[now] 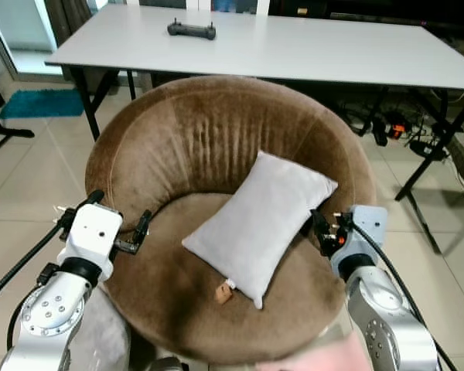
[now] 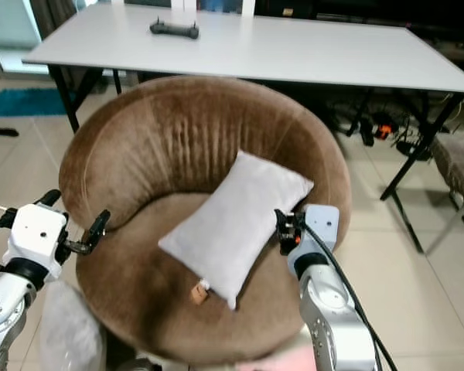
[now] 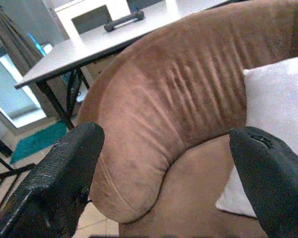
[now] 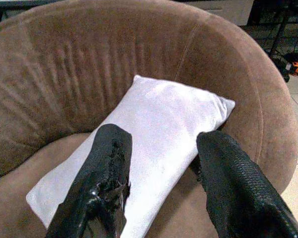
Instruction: Move the pillow to the sofa from floor
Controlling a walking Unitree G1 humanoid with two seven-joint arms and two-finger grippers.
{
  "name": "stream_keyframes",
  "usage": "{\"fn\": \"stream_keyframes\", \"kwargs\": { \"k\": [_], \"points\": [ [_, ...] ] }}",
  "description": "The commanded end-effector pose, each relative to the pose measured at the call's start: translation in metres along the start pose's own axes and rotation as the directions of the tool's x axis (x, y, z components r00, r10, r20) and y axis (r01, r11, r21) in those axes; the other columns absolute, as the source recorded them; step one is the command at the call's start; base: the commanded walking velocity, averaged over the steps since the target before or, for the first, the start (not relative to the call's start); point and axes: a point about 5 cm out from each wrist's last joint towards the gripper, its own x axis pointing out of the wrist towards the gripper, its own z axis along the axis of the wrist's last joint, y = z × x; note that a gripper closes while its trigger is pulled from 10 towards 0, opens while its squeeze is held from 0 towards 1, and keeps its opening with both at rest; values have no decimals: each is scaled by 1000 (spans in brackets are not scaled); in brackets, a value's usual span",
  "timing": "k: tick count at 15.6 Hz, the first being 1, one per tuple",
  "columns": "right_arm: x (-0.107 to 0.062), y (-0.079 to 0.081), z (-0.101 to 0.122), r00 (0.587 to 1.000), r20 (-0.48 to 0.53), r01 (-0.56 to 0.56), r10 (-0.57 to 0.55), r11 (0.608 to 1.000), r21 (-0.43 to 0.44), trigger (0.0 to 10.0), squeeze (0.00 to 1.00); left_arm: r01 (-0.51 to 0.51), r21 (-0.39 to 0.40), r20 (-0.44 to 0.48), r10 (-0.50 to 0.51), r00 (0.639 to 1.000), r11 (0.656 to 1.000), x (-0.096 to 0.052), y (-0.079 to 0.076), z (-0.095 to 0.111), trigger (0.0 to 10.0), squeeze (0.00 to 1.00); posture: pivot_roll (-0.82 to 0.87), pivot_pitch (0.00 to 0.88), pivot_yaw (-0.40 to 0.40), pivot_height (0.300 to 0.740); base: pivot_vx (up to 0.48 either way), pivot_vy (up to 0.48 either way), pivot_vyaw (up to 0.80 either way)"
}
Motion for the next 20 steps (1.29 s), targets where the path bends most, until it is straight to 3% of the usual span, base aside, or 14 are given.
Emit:
{"fn": "stream_keyframes", "kwargs": {
  "k": [1,9,20],
  "points": [
    [-1,0,2,1000,-3,1,-1,1000,-16,10000,0,7,6,3,-7,1000,1000,1,-3,0,10000,0,92,0,-32,740,-266,0,0],
    [4,1,7,1000,-24,-14,14,1000,-5,10000,0,-15,-7,8,15,1000,1000,2,-3,1,10000,0,91,0,-45,740,-112,0,0],
    [7,3,9,1000,-7,-16,16,1000,25,10000,0,-11,0,14,11,1000,1000,4,0,1,10000,0,97,0,-46,740,0,364,0]
  ]
}}
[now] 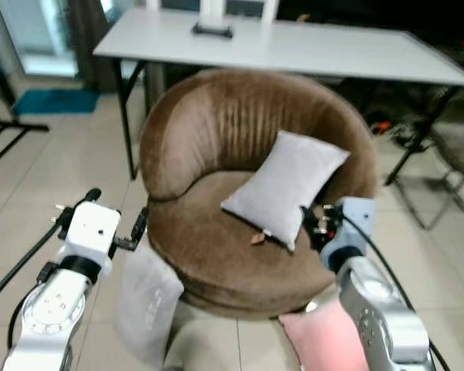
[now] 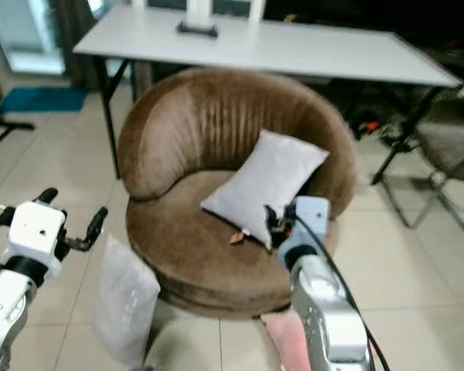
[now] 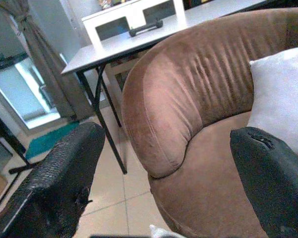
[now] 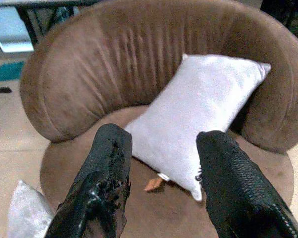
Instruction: Move the pillow to the sofa from floor
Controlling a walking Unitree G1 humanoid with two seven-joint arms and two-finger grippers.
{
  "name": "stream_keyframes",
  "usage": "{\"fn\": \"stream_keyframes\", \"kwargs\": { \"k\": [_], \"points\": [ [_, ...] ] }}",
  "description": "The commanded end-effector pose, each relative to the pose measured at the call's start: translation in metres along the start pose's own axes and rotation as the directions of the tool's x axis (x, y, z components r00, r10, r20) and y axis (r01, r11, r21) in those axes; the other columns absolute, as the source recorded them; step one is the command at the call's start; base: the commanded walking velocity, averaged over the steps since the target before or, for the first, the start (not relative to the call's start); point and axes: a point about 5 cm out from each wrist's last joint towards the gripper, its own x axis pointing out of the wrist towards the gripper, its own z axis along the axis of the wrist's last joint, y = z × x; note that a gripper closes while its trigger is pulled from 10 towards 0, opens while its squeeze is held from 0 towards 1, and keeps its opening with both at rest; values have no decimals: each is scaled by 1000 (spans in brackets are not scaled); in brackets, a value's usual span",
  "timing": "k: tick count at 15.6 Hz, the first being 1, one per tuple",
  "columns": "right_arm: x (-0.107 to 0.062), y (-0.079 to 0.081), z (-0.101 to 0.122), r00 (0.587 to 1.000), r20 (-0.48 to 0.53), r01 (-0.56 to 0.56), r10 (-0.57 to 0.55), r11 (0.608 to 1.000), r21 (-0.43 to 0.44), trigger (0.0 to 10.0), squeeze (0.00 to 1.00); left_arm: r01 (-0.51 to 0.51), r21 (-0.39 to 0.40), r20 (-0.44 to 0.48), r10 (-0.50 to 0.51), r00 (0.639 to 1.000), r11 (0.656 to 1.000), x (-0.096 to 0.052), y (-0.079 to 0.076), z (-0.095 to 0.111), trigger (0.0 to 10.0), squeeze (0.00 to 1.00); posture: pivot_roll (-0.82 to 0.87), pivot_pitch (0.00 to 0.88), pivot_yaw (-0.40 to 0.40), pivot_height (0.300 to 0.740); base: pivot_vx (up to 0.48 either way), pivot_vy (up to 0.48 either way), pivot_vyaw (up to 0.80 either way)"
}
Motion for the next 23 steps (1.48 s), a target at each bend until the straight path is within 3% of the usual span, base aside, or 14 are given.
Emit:
{"fn": "stream_keyframes", "kwargs": {
  "k": [1,8,10,14,23],
  "points": [
    [0,-8,3,1000,15,21,-21,1000,0,10000,0,14,-1,7,-14,1000,1000,2,-2,1,10000,0,99,0,-47,740,0,364,0],
    [0,-7,3,1000,15,17,-17,1000,-1,10000,0,12,0,3,-12,1000,1000,3,0,-2,10000,0,100,0,-42,740,0,365,0],
    [1,-3,2,1000,8,-11,12,998,-57,10000,0,9,2,16,-9,1000,1000,4,0,-1,10000,0,101,0,-41,740,0,0,800],
    [2,-3,1,1000,4,0,1,999,-38,10000,0,4,-19,2,-4,1000,1000,7,-2,-3,10000,0,100,0,-39,740,0,0,800],
    [4,-12,2,998,8,69,-69,997,-19,10000,0,23,-40,0,-23,1000,999,9,-3,-4,10000,0,100,0,-39,740,194,0,0]
  ]
}}
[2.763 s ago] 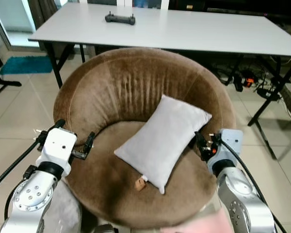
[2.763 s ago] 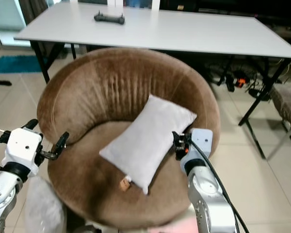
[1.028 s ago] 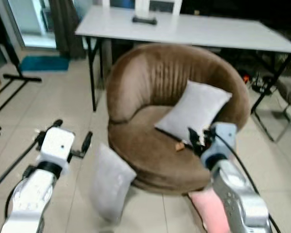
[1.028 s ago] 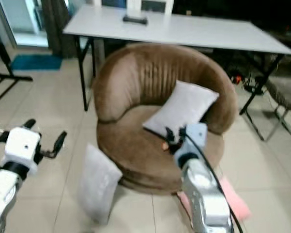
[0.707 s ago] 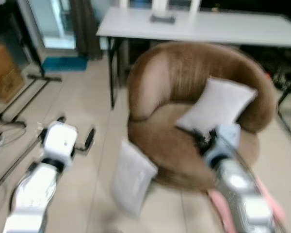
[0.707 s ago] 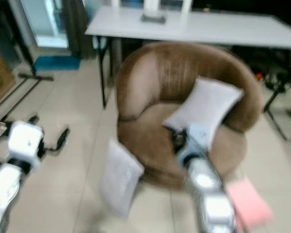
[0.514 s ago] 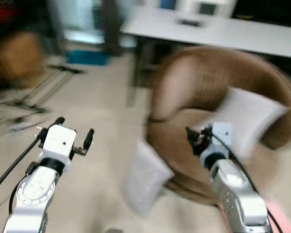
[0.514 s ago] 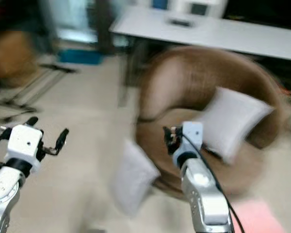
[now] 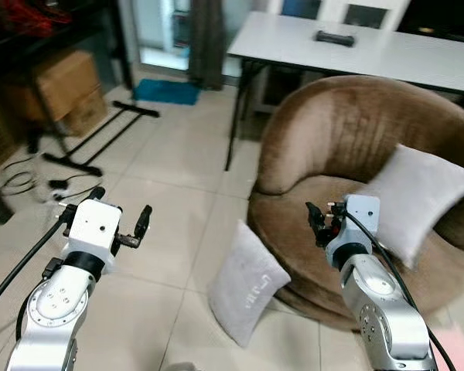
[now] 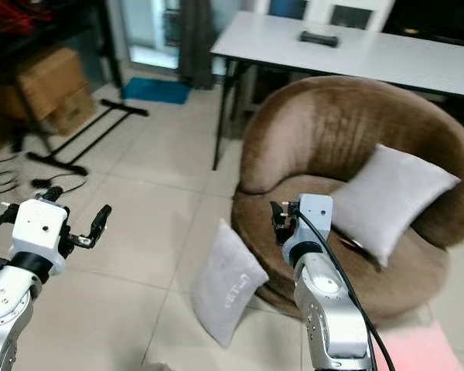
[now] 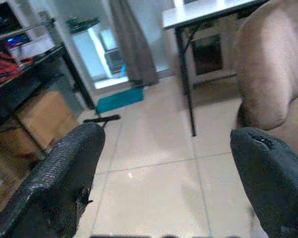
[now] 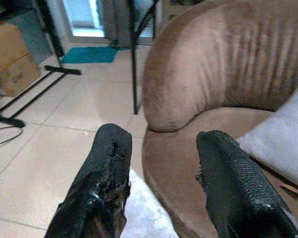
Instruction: Move the pillow to the sofa from floor
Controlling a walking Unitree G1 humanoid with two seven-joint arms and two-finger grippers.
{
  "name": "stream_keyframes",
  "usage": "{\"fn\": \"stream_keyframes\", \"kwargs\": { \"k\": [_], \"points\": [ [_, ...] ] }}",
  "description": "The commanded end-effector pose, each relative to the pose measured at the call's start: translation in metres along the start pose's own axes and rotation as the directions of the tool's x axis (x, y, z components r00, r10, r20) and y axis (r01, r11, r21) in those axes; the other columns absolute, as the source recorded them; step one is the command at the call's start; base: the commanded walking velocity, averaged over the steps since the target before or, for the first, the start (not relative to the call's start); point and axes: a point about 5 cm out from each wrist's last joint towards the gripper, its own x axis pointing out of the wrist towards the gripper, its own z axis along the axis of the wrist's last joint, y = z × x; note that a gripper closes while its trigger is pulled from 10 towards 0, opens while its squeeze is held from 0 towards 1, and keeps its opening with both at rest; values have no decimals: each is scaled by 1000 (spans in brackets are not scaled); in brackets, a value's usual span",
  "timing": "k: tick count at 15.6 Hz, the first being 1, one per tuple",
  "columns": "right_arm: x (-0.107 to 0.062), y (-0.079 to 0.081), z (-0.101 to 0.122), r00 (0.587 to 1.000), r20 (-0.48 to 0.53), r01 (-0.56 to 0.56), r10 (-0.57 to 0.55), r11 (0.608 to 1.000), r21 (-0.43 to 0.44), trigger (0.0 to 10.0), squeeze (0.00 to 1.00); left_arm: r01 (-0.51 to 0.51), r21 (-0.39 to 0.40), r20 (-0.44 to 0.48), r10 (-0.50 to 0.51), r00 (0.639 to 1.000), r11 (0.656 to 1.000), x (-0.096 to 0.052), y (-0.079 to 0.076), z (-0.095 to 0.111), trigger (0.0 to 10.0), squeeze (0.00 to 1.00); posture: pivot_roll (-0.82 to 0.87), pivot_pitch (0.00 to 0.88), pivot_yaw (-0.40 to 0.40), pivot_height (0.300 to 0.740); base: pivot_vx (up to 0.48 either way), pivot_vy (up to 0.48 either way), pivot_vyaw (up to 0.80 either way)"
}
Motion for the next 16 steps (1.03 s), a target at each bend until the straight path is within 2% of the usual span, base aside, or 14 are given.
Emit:
{"fn": "stream_keyframes", "kwargs": {
  "k": [1,16],
  "points": [
    [1,-6,1,999,-9,32,-32,999,25,10000,0,16,-4,-5,-16,1000,1000,1,-2,0,10000,0,99,0,-39,740,315,0,-800],
    [2,-10,2,999,8,52,-52,999,-17,10000,0,34,-5,3,-34,999,999,1,-5,2,10000,0,98,0,-43,740,347,0,0]
  ]
}}
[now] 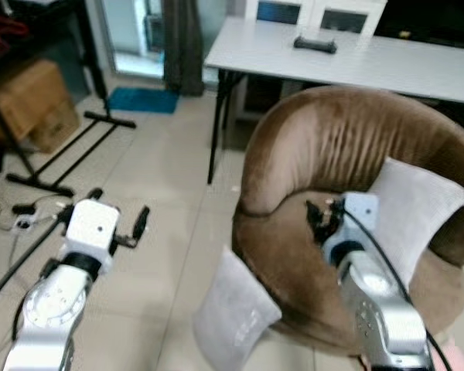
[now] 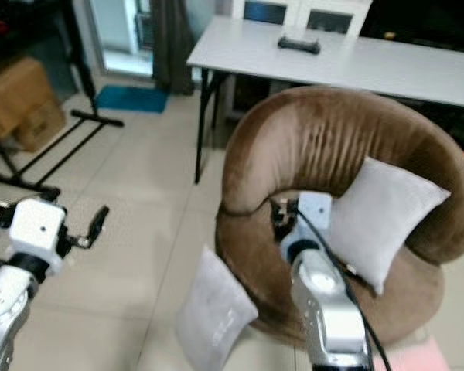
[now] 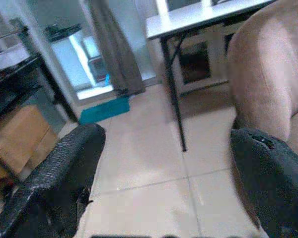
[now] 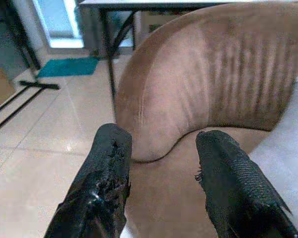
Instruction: Move the pillow to the sofa from floor
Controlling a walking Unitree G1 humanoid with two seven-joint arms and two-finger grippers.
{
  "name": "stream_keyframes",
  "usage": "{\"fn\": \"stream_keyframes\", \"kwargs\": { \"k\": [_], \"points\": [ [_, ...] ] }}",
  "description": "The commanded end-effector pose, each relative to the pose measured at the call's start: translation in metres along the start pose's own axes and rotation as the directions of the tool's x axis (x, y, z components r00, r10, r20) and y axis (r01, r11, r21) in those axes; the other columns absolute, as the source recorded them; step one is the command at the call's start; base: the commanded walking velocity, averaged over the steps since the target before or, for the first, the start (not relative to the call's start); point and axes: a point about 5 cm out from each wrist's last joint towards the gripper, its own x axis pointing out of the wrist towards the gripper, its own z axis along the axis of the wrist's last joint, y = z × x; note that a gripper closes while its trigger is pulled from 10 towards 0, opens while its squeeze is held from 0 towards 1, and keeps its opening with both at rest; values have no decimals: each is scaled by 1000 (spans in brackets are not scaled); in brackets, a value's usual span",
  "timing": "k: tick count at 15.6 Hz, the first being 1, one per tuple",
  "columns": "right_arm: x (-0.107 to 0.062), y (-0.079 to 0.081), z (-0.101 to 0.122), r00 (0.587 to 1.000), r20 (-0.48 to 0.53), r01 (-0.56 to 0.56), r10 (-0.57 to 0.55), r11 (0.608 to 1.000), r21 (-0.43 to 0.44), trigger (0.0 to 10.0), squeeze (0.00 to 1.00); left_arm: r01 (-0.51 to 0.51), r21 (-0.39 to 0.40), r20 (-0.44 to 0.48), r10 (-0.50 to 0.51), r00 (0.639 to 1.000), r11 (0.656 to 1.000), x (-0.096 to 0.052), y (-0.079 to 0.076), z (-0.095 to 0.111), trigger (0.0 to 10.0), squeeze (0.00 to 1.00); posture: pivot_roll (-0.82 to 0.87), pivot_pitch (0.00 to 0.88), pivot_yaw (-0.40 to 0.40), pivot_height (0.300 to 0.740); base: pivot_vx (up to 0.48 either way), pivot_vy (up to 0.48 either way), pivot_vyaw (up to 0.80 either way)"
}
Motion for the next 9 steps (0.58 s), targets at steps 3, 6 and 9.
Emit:
{"fn": "stream_keyframes", "kwargs": {
  "k": [3,6,9],
  "points": [
    [-1,-10,0,999,4,35,-35,999,-28,10000,0,23,-7,12,-23,1000,1000,1,-6,4,10000,0,100,0,-45,740,364,0,0],
    [0,-11,1,1000,12,29,-29,1000,-3,10000,0,12,-4,23,-12,1000,1000,0,-6,5,10000,0,99,0,-47,740,224,0,0],
    [-1,-11,-2,1000,6,18,-18,1000,22,10000,0,-7,9,27,7,1000,1000,-1,-5,6,10000,0,99,0,-47,711,0,0,0]
  ]
}}
